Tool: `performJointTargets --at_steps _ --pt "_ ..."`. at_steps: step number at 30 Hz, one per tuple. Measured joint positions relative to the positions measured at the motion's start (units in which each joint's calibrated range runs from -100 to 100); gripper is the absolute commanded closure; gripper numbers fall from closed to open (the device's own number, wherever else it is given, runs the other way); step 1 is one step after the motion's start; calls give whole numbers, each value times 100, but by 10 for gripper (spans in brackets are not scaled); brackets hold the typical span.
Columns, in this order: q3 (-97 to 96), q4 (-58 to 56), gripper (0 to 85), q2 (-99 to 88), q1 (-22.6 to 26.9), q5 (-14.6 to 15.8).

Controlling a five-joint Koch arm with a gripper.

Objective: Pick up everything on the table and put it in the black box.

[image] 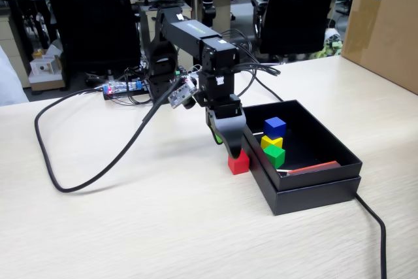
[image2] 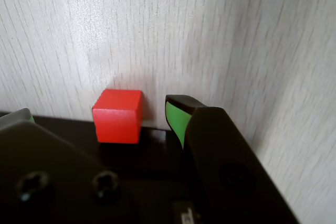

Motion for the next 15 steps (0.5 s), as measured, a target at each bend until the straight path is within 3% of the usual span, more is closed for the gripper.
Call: performJointTargets --at_steps 9,15 --pt "383 0 386 906 34 39" --pt "666 0 579 1294 78 63"
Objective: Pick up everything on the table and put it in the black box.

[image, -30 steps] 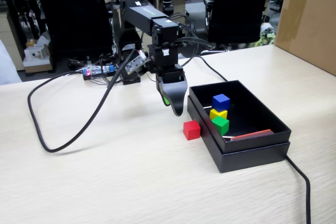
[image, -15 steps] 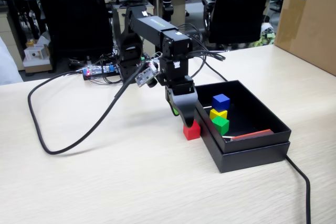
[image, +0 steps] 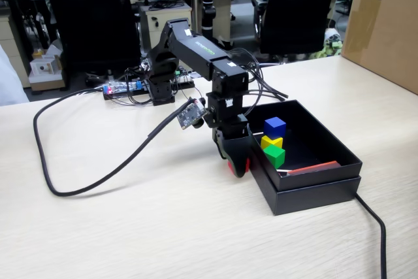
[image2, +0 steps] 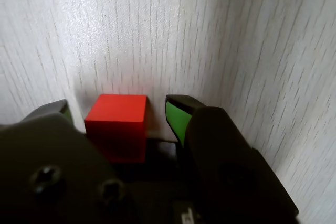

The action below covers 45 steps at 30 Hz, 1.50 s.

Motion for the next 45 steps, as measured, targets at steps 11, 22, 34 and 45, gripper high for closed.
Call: performJointTargets --at_steps 11,22,34,45 --pt "274 0 713 -52 -107 15" --pt "785 -8 713 -2382 -39 -151" --pt "1634 -15 709 -414 532 -29" --pt "1643 -15 468 168 552 -10"
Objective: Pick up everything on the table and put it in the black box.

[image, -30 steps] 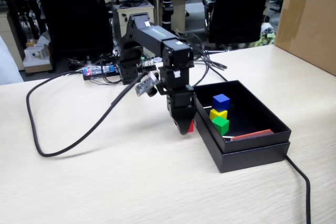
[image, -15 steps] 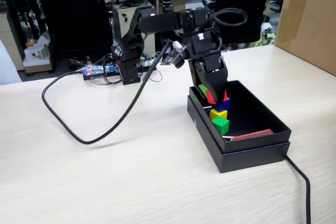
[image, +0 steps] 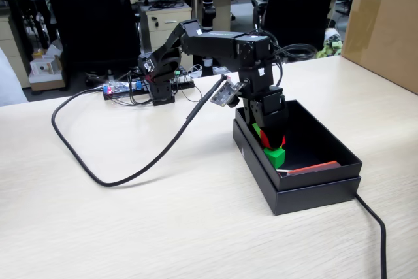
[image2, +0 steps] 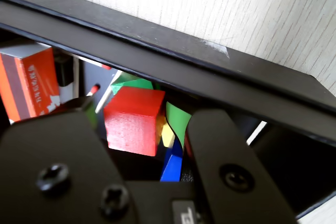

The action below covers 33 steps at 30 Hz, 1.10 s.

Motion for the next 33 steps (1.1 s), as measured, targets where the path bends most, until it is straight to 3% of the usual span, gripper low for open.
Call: performJointTargets --at_steps 7,14,20,28,33 --pt "-493 0 399 -583 -10 24" --pt "-1050 8 374 -3650 -303 10" --pt "-3587 310 368 -6278 -777 -122" --pt "-8991 2633 350 -9890 -1187 -420" --pt "-10507 3531 333 -11482 -1172 -484"
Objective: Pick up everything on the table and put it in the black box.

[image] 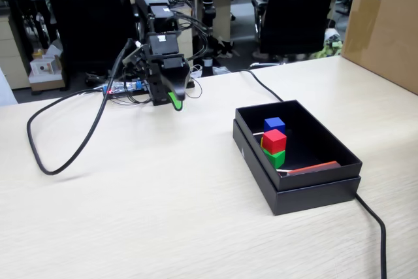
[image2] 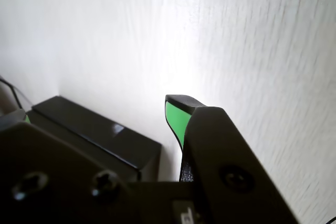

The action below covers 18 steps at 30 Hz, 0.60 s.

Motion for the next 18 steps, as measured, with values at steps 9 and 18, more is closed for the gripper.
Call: performJointTargets --at_steps 9,18 --pt "-2273 1417 334 -1023 -29 -151" --pt "-3761 3066 342 -1113 -93 -425"
